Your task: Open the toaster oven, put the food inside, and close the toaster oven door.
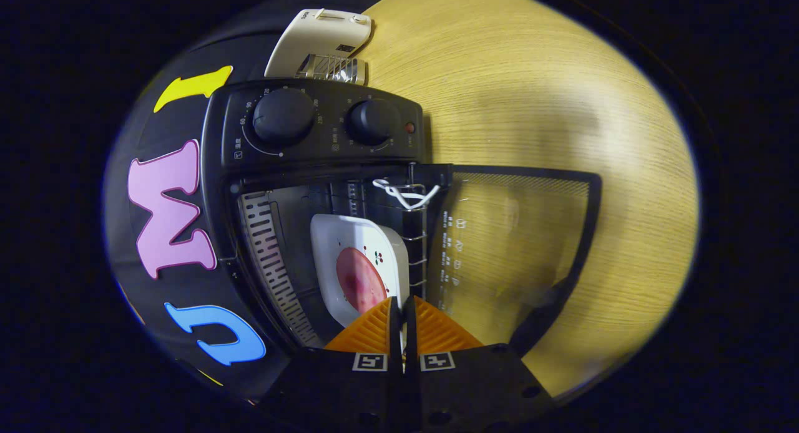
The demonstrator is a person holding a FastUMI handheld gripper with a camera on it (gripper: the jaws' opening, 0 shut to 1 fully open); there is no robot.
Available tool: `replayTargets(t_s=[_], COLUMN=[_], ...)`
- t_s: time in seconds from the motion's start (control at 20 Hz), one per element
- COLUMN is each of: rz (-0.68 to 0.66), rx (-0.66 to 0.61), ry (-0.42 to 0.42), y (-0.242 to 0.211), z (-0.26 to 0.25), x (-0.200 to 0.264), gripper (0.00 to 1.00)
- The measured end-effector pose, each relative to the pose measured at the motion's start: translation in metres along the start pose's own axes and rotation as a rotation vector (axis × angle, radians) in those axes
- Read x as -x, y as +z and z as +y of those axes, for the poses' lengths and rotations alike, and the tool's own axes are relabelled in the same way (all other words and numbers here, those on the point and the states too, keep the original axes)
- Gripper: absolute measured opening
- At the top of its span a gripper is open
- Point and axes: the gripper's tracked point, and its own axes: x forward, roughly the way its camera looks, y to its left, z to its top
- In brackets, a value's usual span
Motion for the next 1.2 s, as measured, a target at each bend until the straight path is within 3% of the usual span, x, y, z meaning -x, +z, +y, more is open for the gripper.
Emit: replayTargets(t_s=[0.25, 0.45, 0.6, 0.65, 0.7, 0.75, 0.8, 0.95, 1.05, 1.2], rz=[-0.021, -0.011, -0.023, -0.01, 0.021, 0.05, 0.063, 0.106, 0.112, 0.078], rx=[0.025, -0.031, 0.016, 0.045, 0.067, 0.093, 0.122, 0.249, 0.346, 0.621], ry=[-0.052, -0.005, -0.006, 0.003, -0.003, -0.005, -0.011, -0.007, 0.02, 0.034], y=[-0.007, -0.004, -0.006, -0.01, -0.016, -0.019, -0.022, -0.033, -0.035, -0.034], z=[0.011, 0.023, 0.023, 0.022, 0.017, 0.011, 0.005, -0.008, -0.01, -0.025], x=[-0.032, -0.032, -0.021, -0.015, -0.005, 0.002, 0.015, 0.05, 0.076, 0.104], gripper=[0.04, 0.11, 0.4, 0.44, 0.64, 0.68, 0.79, 0.98, 0.99, 0.98])
